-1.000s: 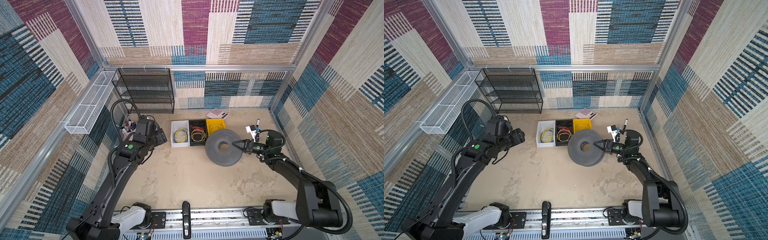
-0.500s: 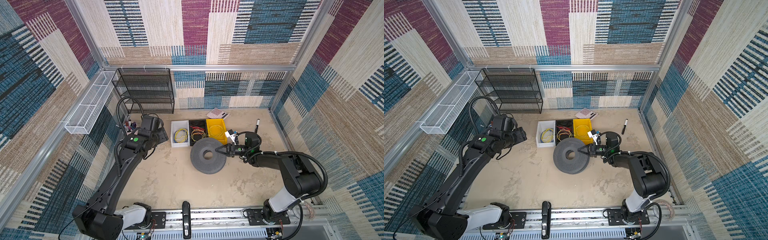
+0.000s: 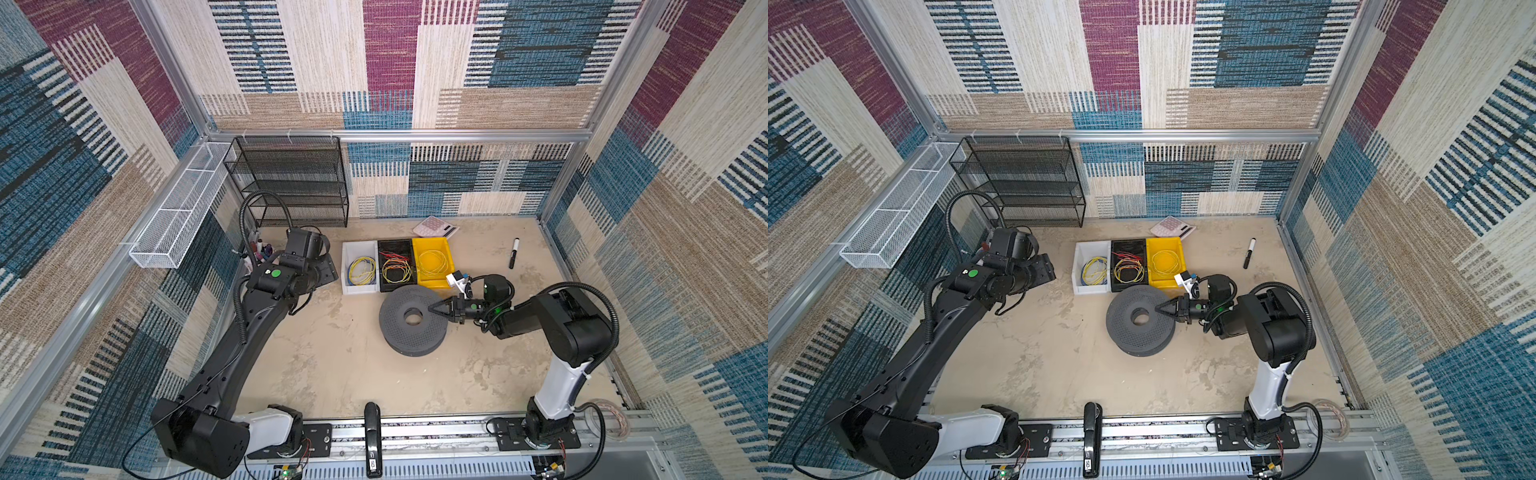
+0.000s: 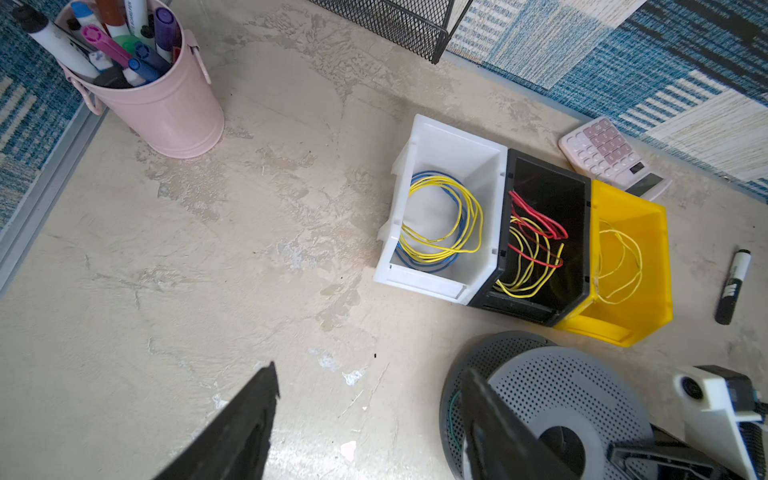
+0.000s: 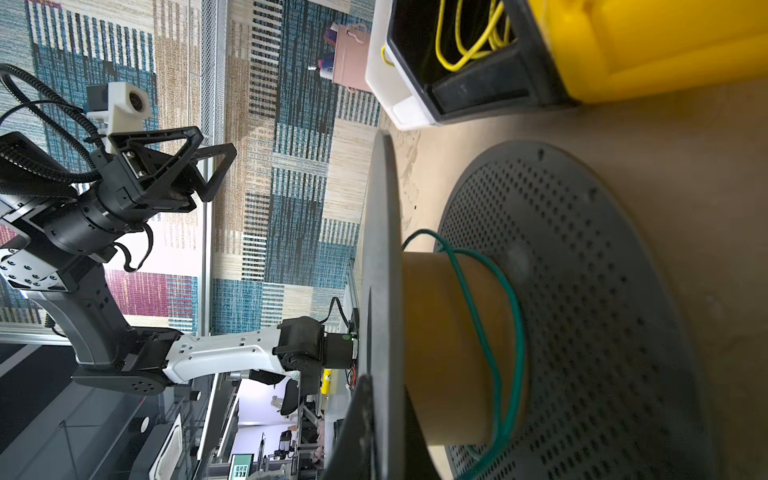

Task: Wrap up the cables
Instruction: 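Release the spool and reach the right gripper into the yellow bin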

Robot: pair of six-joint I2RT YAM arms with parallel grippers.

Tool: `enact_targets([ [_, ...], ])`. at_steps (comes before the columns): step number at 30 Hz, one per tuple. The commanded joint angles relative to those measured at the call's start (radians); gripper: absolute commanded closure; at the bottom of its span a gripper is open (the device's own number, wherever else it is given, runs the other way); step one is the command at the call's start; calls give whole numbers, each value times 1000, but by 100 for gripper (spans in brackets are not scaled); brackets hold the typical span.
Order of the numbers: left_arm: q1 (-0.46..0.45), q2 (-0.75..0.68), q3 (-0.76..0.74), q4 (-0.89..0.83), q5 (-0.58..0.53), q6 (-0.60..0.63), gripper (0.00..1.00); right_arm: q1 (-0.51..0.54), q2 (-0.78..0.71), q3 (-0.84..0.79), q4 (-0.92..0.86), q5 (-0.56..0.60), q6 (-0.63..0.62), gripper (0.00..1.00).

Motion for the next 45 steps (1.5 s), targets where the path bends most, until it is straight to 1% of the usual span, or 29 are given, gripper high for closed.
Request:
enact_targets([
  [1,-2,-15,-11,-21,-7,4,30,2,0,-6,-12,38,-82,95],
  [4,-3,-32,-30,-21,0,-13,30,1,-11,-15,-55,67,-133,88],
  [7,-8,-50,-56,-22,31,-23,29,1,-17,-13,-93,92,-168,77],
  [9,-13,-70,-84,-23,45,-25,30,2,-18,-6,-119,102,-175,73],
  [10,-16,-81,-96,-24,47,-25,31,2,-25,-6,-136,115,-175,68],
  [12,-19,-101,-124,-33,40,-24,31,1,-64,-10,-201,152,-197,56],
  [13,-19,-108,-136,-32,42,-18,30,2,-98,-6,-274,196,-236,50],
  [15,-20,-114,-150,-31,48,-7,27,1,-177,2,-417,289,-314,40],
  [17,-20,-118,-161,-22,66,5,26,1,-248,31,-568,392,-393,34],
  [19,-22,-122,-176,-7,89,8,25,1,-308,53,-668,475,-444,31],
  [21,-24,-130,-198,27,115,6,23,2,-370,68,-760,566,-478,30],
  [24,-39,-144,-231,73,155,-10,24,2,-466,81,-872,713,-516,28],
  [27,-66,-161,-278,111,188,-23,25,1,-547,106,-970,816,-544,28],
  [31,-98,-179,-309,112,209,-39,28,2,-595,181,-1038,861,-560,31],
  [34,-129,-194,-327,110,210,-45,30,3,-568,275,-1072,864,-575,39],
  [36,-147,-206,-348,111,216,-45,32,2,-529,353,-1096,867,-593,48],
  [39,-164,-218,-391,118,216,-45,33,12,-447,467,-1131,892,-636,55],
  [43,-166,-211,-392,126,231,-46,32,30,-291,636,-1179,944,-704,59],
  [45,-168,-200,-366,121,244,-28,33,56,-205,725,-1211,1005,-745,59],
])
